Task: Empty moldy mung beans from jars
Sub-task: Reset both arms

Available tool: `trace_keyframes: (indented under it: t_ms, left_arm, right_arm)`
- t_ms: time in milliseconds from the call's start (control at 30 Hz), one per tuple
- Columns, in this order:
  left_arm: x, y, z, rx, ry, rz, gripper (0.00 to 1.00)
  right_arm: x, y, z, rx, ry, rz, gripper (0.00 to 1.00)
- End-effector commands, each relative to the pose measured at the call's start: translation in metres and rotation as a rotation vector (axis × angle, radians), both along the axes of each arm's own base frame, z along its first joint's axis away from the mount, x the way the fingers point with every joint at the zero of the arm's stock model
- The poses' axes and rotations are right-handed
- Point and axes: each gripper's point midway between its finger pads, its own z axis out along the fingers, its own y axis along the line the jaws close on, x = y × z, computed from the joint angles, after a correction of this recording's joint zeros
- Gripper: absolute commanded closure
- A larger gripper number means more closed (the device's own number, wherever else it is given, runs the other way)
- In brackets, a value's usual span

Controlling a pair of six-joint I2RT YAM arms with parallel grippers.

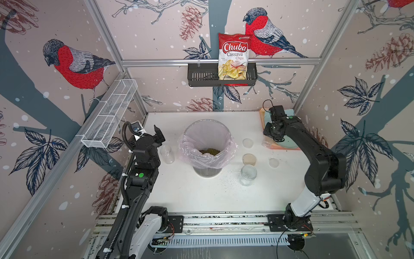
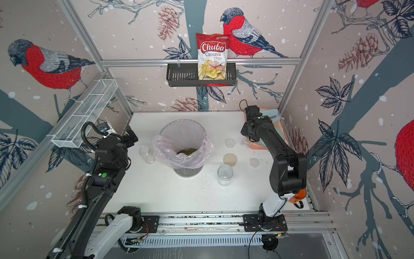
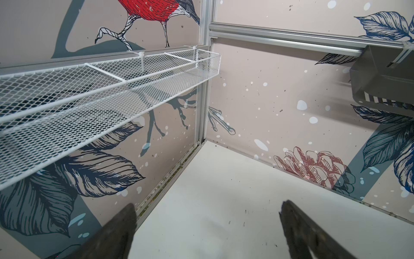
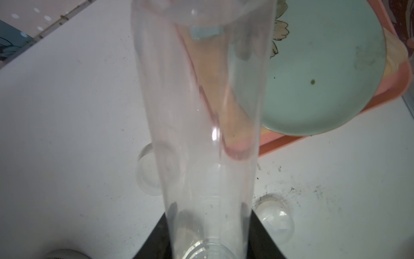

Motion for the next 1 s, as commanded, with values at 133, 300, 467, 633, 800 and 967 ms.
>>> trace_keyframes:
  t_ms: [133,300,467,633,800,967]
  left_arm:
    - [0.0,0.002,0.01,-0.022,-0.05,0.01,0.03]
    - [0.001,0.0,0.01,-0.027,-0.051,0.002,0.03]
    - [0.002,0.0,0.009,-0.024,-0.048,0.001,0.03]
    - [0.005,-0.001,0.007,-0.021,-0.041,-0.004,0.03]
    - [0.004,0.0,0.008,-0.016,-0.042,0.002,0.03]
    - [0.003,0.001,0.008,-0.012,-0.043,0.007,0.03]
  right_arm:
    - [0.005,0.014,-0.023,-0.14,0.154,0.167,0.56]
    - [0.009,0.017,-0.047,-0.191,0.221,0.201,0.57]
    - [0.015,0.015,-0.076,-0.236,0.293,0.21,0.57]
    - [0.021,0.018,-0.088,-0.24,0.323,0.227,0.57]
    - [0.026,0.017,-0.101,-0.261,0.354,0.24,0.5]
    - [0.027,0.018,-0.109,-0.261,0.362,0.244,0.38]
